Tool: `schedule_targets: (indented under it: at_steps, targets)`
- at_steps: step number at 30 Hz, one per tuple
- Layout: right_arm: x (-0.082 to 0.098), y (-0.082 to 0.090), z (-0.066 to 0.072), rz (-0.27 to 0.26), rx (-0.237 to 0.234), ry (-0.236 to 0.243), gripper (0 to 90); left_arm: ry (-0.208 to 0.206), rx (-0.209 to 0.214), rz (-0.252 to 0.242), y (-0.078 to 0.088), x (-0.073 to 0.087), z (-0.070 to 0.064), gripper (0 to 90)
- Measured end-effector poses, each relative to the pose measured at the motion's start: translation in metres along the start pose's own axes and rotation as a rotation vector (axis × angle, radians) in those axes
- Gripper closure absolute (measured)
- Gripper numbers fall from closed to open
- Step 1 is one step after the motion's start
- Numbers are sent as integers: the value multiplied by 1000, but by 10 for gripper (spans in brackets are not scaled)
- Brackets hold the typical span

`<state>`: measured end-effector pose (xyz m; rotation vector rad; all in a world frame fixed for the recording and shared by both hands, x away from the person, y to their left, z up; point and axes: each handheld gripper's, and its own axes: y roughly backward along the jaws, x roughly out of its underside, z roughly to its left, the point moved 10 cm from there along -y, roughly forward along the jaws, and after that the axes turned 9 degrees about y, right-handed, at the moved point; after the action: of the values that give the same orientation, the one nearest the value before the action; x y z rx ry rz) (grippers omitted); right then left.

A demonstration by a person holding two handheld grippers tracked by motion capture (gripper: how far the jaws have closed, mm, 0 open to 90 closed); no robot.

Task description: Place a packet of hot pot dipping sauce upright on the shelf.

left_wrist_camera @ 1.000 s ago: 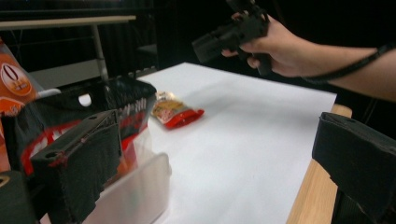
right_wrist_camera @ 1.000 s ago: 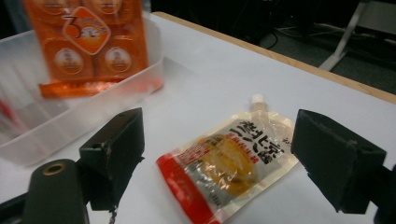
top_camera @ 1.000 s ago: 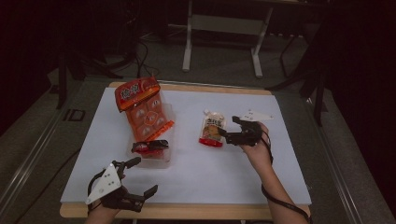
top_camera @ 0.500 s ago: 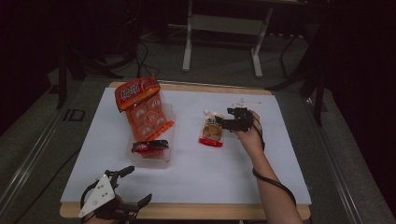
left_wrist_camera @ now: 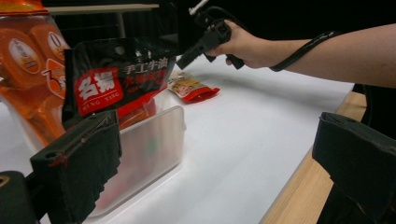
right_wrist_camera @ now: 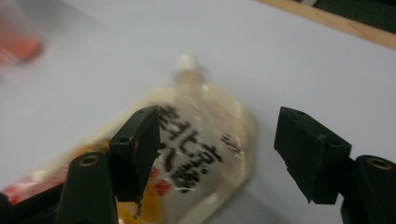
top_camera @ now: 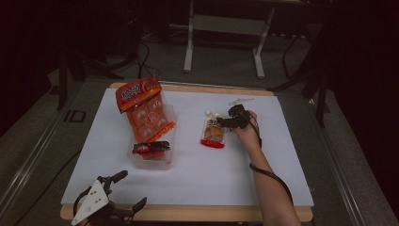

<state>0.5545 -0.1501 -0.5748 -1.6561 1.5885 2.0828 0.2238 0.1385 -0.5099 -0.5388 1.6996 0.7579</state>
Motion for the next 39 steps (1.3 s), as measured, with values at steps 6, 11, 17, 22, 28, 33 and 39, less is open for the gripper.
schedule_targets:
  at_steps: [6,11,17,22,28,33,39]
  targets:
    - [12,-20,-10,20,1,-43,331,11,-11,1,3,4,0,21]
    - [17,-30,-8,33,-7,-35,332,23,-16,-1,5,4,2,20]
    - [17,-32,-5,71,-4,4,280,35,-17,11,4,7,4,21]
    - [18,-31,0,39,9,12,361,28,-9,12,3,7,1,21]
    - [15,-29,10,51,-16,41,574,24,-8,13,2,7,0,21]
    - [14,-28,18,51,-37,53,764,-1,-11,-7,1,6,-2,21]
    - [13,-26,15,79,-48,-9,871,-28,3,-22,-1,5,-3,24]
